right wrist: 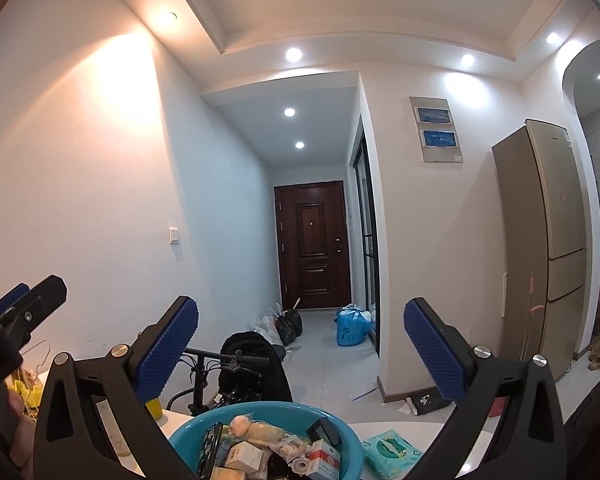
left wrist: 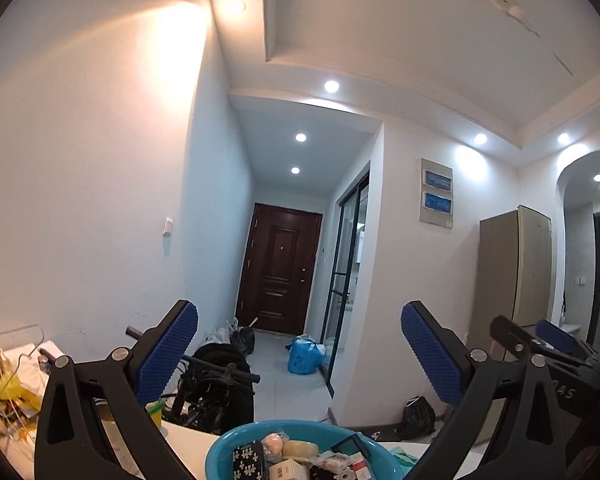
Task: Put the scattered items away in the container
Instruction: 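Lift both open tools up and back away from the blue basin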
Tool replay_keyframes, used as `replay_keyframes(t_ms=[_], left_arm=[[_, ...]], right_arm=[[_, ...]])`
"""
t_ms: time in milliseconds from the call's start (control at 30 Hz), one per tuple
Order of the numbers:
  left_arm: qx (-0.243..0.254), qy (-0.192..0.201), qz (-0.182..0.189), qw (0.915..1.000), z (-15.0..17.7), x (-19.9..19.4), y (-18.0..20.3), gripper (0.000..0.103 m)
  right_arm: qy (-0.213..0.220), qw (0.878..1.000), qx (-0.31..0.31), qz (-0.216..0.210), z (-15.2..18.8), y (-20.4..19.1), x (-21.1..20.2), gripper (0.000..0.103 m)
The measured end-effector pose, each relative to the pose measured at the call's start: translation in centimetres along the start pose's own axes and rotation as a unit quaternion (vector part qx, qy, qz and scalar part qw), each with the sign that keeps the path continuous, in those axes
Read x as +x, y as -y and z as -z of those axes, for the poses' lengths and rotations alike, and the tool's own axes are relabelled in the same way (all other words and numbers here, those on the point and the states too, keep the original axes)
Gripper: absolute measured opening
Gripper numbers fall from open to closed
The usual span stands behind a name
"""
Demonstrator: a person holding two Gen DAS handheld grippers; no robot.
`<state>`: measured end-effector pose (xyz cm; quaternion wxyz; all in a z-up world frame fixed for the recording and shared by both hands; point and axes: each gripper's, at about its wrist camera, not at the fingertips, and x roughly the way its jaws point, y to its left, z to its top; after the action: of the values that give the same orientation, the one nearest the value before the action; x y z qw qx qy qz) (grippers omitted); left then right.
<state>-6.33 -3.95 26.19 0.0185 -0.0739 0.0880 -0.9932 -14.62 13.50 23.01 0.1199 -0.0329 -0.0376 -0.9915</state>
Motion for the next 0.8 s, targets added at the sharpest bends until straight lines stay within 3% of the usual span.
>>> replay_keyframes(t_ms=[233, 467, 667, 800], left_arm=[[0.011, -0.033, -0.003, 0.9994, -0.3, -0.8, 0.1, 0.103], [0.053, -0.018, -0.031, 0.9979, 0.3, -4.0, 2.1, 0.103], [0.029, -0.024, 0.001, 0.9993, 0.1, -5.6, 1.4, 0.103], [0.028, -0.025, -0.001, 0.9993, 0.5, -6.4, 1.0, 0.103]], right_arm=[[0.006, 1.0, 0.013, -0.007, -0.2, 1.1, -2.9, 0.103], [0.01, 1.0, -0.01, 0.012, -0.2, 0.8, -5.3, 0.103], [-0.012, 1.0, -0.013, -0.003, 0.1, 0.9, -6.7, 0.103], [-0.016, 1.0, -0.008, -0.002, 0.8, 1.5, -7.5, 0.103]])
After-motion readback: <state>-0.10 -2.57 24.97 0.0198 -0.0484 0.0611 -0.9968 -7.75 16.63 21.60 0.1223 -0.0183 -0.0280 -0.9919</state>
